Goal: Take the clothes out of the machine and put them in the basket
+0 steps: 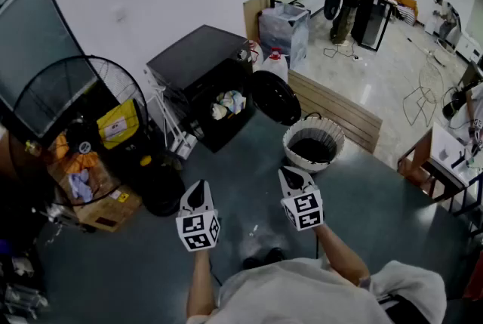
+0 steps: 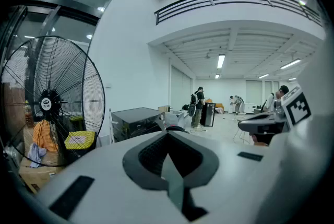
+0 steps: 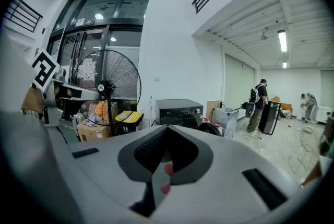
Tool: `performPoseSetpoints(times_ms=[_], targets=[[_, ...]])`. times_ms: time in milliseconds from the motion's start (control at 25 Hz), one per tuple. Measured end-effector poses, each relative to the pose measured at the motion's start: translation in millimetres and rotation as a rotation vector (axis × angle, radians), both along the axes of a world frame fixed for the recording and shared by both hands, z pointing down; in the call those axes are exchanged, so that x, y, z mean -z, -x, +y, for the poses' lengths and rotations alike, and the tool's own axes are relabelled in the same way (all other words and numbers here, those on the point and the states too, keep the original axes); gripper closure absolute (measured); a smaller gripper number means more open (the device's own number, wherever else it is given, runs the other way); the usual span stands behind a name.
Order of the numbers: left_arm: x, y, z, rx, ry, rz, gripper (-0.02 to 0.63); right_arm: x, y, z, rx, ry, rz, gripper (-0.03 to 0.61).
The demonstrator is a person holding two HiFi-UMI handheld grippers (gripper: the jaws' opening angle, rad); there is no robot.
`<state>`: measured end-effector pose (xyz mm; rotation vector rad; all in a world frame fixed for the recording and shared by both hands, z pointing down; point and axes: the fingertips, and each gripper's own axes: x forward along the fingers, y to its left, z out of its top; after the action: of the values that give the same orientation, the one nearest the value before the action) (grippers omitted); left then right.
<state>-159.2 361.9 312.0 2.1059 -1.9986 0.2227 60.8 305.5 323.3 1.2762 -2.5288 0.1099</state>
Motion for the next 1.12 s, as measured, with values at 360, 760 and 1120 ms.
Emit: performPoseSetpoints(times_ms=[360,760,1120], targets=[[1,-17,-9,0.020,0.002,-0.014,0.594,-1,-16,-11,0.028,-0.006,0.002,0.557],[-12,-36,-30,0.043,0.012,-0.011,0.595,-12,-26,-35,0.071,0.002,0.001,0.557],[-18,-21,-53,0.070,0.031,-0.001,0.594,-19,-12,-64,0.088,0.005,0.009,0.557]])
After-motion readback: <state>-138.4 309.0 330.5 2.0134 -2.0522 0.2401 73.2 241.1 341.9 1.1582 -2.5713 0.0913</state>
